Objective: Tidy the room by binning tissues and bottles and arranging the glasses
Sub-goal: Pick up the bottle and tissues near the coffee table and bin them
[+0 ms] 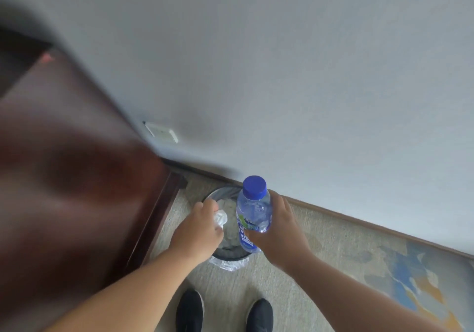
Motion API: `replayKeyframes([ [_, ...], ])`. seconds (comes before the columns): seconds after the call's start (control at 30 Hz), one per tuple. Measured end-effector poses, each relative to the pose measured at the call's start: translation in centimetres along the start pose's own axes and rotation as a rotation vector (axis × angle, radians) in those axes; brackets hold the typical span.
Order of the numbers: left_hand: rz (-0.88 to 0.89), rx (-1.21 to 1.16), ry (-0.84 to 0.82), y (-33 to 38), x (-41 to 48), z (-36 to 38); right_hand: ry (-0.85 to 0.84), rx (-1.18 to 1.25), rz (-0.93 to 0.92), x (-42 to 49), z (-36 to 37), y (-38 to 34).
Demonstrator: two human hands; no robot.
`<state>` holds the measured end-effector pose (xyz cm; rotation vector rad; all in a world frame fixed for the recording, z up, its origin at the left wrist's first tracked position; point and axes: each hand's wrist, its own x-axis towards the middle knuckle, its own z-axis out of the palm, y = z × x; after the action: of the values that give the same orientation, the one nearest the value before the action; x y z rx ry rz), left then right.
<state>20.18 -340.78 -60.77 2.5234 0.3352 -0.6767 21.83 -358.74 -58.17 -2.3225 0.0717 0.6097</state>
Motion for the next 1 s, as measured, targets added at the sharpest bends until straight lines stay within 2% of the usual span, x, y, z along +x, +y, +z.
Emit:
replayKeyframes([
  [0.13,-0.017,0.039,-0.003,-1.3,2.6,3.0,-0.036,-0.041,0.016,2.4,3.1,3.1],
  [0.27,-0.003,0.072,-0.075,-2.3,4.1,5.1,-0.094,-0.103,0.047,3.8,4.9,5.1],
  [0.43,-0.033,0.092,-0.074,-2.5,3.4,4.5,-0.155,-0.141,0.095,3.4,4.4,4.7],
  [0.73,0.054,0.089,0.054,3.7,-2.7,-5.9,-0.075,-0.202,-0.054,-0.7,-5.8,-4.9],
  [1.0,0.098,0.049,0.278,10.5,-13.2,-17.1,-0.024,-0.244,-0.282,-8.9,-15.2,-15.2],
])
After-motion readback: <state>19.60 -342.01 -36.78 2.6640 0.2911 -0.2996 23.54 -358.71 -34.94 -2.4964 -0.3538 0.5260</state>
